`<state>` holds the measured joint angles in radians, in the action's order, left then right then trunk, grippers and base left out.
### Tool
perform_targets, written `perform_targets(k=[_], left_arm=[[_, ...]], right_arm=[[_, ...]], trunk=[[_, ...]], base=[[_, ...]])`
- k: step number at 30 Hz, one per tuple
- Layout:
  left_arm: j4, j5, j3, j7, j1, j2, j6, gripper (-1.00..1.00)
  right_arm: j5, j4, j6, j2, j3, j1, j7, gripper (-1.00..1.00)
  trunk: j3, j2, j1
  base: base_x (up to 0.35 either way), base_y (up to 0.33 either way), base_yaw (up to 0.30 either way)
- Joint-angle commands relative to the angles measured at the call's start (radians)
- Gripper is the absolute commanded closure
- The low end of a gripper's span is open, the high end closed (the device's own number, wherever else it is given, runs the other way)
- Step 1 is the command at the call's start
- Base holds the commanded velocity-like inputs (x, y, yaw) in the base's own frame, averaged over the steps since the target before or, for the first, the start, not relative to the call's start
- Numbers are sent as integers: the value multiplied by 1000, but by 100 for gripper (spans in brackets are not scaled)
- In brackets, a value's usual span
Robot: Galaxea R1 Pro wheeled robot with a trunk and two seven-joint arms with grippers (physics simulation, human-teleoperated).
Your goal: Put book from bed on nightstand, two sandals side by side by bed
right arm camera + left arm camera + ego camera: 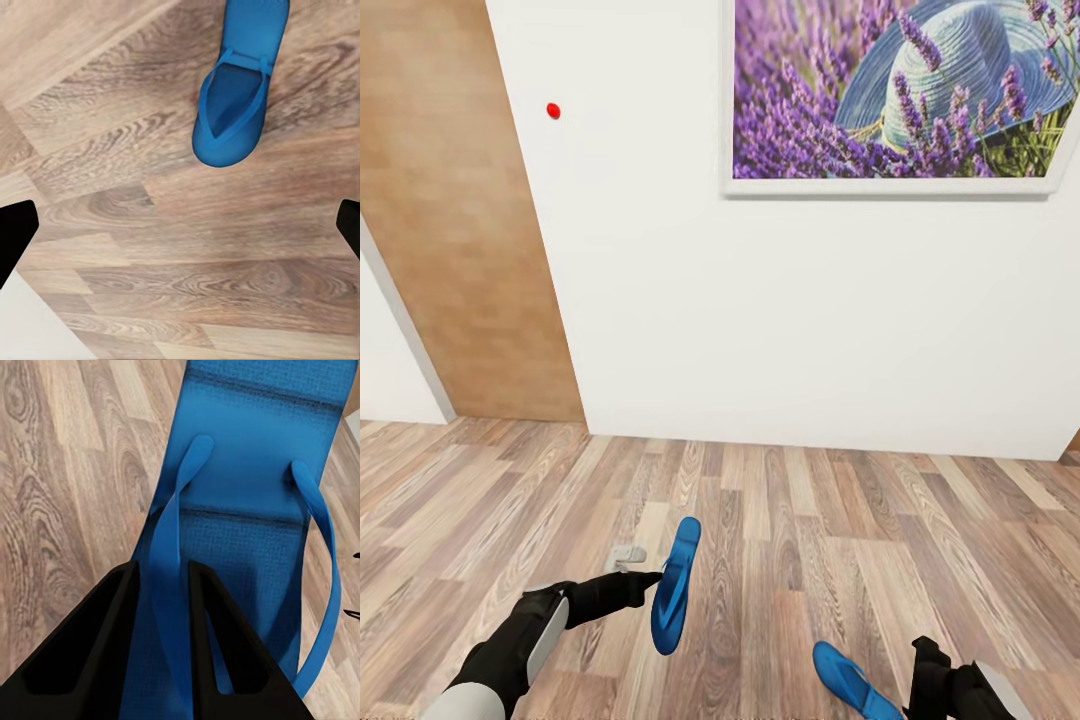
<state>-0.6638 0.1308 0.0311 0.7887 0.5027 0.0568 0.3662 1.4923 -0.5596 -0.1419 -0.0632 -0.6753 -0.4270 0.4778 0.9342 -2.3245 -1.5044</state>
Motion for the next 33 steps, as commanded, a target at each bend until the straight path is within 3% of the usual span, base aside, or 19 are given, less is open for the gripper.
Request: perform_targets(k=[1,25,33], left_arm=[[0,6,1,-2,0,0,7,100],[0,6,1,-2,0,-6,7,100],[0,6,2,-2,0,-6,7,100]], right_arm=[[2,-2,-5,0,-4,-1,5,-100],[2,-2,-5,2,-4,0,5,-100],[2,-2,-4,2,-4,-1,5,-100]], trunk=[[4,-8,-4],[79,-175,-96],[110,-177,-99]], base=[[0,0,0],[0,0,0],[0,0,0]])
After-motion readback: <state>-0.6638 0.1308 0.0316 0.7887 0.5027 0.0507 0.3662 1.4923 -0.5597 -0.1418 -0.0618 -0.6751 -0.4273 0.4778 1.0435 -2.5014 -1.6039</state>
